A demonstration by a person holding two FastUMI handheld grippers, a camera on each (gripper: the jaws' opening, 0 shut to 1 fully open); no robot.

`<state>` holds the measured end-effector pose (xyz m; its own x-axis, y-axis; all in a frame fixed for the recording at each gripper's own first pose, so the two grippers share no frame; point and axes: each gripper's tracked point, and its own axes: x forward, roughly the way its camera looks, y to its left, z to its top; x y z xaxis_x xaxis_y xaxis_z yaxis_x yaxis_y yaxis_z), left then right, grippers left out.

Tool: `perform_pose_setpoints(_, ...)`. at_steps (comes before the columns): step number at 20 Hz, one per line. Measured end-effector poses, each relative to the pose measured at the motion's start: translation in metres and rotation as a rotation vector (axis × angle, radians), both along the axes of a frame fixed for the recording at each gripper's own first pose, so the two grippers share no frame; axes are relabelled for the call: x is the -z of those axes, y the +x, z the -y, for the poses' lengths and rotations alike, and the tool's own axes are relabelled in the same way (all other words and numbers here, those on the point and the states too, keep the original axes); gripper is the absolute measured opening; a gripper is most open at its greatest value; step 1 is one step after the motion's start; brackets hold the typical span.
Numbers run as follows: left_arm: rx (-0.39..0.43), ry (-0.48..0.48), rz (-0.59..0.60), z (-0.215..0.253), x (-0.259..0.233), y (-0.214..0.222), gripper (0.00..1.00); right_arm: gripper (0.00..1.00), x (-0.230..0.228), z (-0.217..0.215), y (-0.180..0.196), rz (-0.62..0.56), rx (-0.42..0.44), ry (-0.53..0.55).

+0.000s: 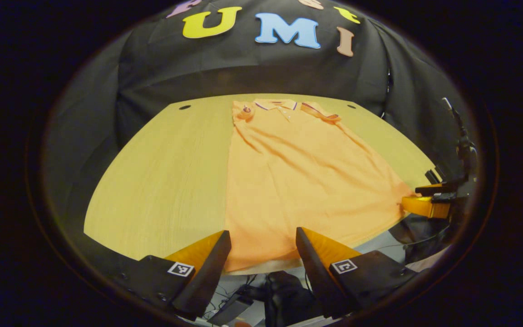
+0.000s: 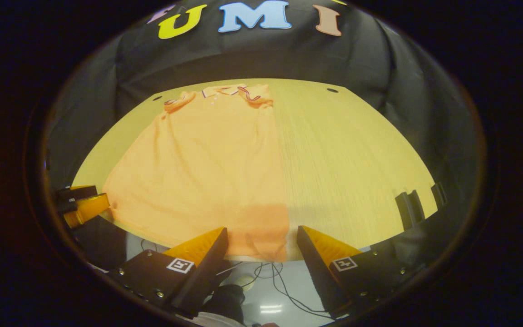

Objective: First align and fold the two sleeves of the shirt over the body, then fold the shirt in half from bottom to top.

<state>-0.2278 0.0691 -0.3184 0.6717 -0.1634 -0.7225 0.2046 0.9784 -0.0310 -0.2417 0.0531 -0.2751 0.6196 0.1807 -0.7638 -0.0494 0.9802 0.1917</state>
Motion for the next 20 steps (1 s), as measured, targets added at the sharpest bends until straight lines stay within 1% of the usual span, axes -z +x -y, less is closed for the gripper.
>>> perform_pose_setpoints(2, -0.021, -0.003, -0.016, -0.005, 0.007, -0.003, 0.96, 0.95, 0.001, 0.001, -0.001, 0.000, -0.018, -0.010)
perform_pose_setpoints(3, -0.017, 0.000, 0.005, -0.004, 0.006, 0.001, 0.96, 0.95, 0.000, 0.001, -0.001, 0.006, -0.020, -0.011)
perform_pose_setpoints(4, -0.013, 0.006, 0.009, -0.003, 0.006, 0.000, 0.93, 0.95, 0.003, 0.000, -0.001, 0.005, -0.021, -0.008)
perform_pose_setpoints(5, -0.009, 0.020, 0.011, -0.003, 0.007, -0.001, 0.96, 0.93, 0.003, -0.001, -0.003, 0.005, -0.021, 0.001)
perform_pose_setpoints(6, 0.005, 0.028, 0.020, -0.001, 0.009, -0.001, 0.94, 0.95, 0.002, -0.003, -0.002, -0.002, -0.016, 0.018)
perform_pose_setpoints(7, 0.017, 0.040, 0.025, -0.001, 0.009, -0.002, 0.95, 0.94, 0.000, -0.003, -0.003, -0.001, -0.008, 0.021)
perform_pose_setpoints(8, 0.016, 0.062, 0.025, -0.003, 0.011, -0.003, 0.96, 0.90, 0.000, -0.005, -0.002, -0.006, -0.010, 0.025)
perform_pose_setpoints(9, 0.027, 0.064, 0.030, 0.000, 0.010, -0.003, 0.93, 0.82, 0.000, -0.008, -0.001, -0.004, -0.008, 0.026)
perform_pose_setpoints(10, 0.031, 0.063, 0.031, 0.004, 0.010, -0.003, 0.87, 0.76, 0.000, -0.009, 0.000, -0.010, -0.015, 0.022)
perform_pose_setpoints(11, 0.035, 0.064, 0.031, 0.007, 0.010, -0.003, 0.73, 0.76, 0.000, -0.008, -0.001, -0.008, -0.023, 0.023)
perform_pose_setpoints(12, 0.041, 0.065, 0.032, 0.010, 0.011, -0.002, 0.67, 0.74, 0.002, -0.011, 0.001, -0.005, -0.025, 0.041)
perform_pose_setpoints(13, 0.036, 0.071, 0.035, 0.010, 0.012, 0.001, 0.51, 0.52, 0.000, -0.013, -0.001, -0.006, -0.001, 0.059)
perform_pose_setpoints(14, 0.029, 0.074, 0.037, 0.010, 0.012, 0.002, 0.37, 0.30, 0.000, -0.015, 0.001, -0.007, -0.012, 0.055)
perform_pose_setpoints(15, 0.018, 0.072, 0.039, 0.011, 0.012, 0.002, 0.23, 0.33, 0.000, -0.016, 0.001, 0.004, -0.033, 0.050)
perform_pose_setpoints(16, 0.017, 0.062, 0.043, 0.014, 0.011, 0.003, 0.14, 0.32, -0.003, -0.015, 0.003, 0.004, -0.003, 0.052)
perform_pose_setpoints(17, 0.003, 0.058, 0.048, 0.013, 0.009, 0.004, 0.14, 0.06, 0.001, -0.020, 0.001, 0.003, -0.023, 0.053)
perform_pose_setpoints(18, -0.005, 0.056, 0.050, 0.013, 0.010, 0.003, 0.08, 0.05, 0.000, -0.019, 0.002, 0.012, -0.042, 0.040)
perform_pose_setpoints(19, -0.015, 0.055, 0.050, 0.013, 0.009, 0.003, 0.07, 0.06, -0.002, -0.018, 0.001, 0.012, -0.053, 0.034)
perform_pose_setpoints(20, -0.025, 0.056, 0.046, 0.012, 0.009, 0.003, 0.07, 0.06, 0.000, -0.023, 0.007, 0.018, -0.043, 0.050)
